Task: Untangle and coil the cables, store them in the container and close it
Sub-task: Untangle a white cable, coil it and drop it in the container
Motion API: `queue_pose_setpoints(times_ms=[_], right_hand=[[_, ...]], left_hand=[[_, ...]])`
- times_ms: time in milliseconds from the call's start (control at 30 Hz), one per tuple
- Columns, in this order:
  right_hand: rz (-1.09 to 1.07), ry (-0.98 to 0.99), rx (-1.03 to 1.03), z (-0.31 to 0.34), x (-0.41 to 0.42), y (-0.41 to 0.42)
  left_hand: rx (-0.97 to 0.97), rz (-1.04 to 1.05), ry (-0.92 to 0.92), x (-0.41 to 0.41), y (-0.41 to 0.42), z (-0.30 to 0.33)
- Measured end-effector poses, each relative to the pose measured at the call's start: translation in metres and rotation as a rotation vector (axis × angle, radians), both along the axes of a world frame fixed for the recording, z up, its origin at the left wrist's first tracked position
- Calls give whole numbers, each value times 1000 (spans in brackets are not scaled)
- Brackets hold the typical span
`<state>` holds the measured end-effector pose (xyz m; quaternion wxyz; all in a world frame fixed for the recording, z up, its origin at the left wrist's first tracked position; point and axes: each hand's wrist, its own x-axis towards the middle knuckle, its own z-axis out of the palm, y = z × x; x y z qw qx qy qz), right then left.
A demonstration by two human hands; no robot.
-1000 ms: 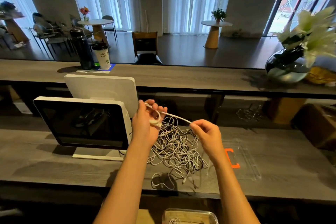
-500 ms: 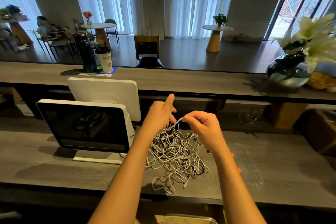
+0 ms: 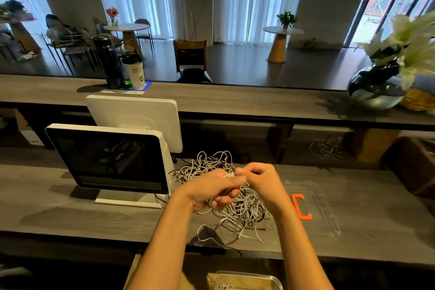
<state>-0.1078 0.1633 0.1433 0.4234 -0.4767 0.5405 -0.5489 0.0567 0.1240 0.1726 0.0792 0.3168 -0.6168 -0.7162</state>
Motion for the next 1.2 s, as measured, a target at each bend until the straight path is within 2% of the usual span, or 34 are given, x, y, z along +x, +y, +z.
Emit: queue_pose_setpoints(times_ms=[133, 200, 333, 433, 467, 500, 533, 600, 633, 700, 767, 867, 933, 1000, 1100, 1200], right_hand=[[87, 3, 78, -11, -4, 8], [159, 19, 122, -15, -3, 11], [246, -39, 207, -25, -1, 14], [255, -63, 269, -31, -5, 18], [248, -47, 281, -32, -8, 20], [238, -34, 288, -32, -10, 22], [230, -30, 289, -33, -13, 24], [243, -37, 275, -35, -20, 27], [260, -41, 270, -35, -22, 29], [281, -52, 250, -34, -23, 31], [253, -45, 207, -31, -22, 32], [239, 15, 117, -21, -18, 35], [290, 82, 70, -12, -14, 37], [331, 123, 21, -4, -9, 38], [273, 99, -56, 2, -1, 35], [113, 86, -110, 3, 4, 30]], left_hand=[[193, 133, 192, 4, 1, -15], [197, 266, 167, 2, 0, -19], [-92, 512, -110, 0, -3, -23], [-255, 753, -197, 3, -9, -23], [-263, 889, -150, 7, -12, -24], [-211, 1017, -26, 11, -16, -24], [-98, 1098, 174, 16, -20, -22], [219, 1103, 621, 25, -24, -16], [364, 1088, 789, 29, -23, -13], [506, 1112, 936, 32, -21, -7], [422, 1161, 848, 31, -21, -6], [-55, 1251, 454, 26, -21, -17], [-373, 1199, 151, 23, -21, -23], [-595, 1045, -95, 18, -20, -27], [-683, 698, -356, 8, -15, -30], [-603, 444, -377, 1, -1, -29]])
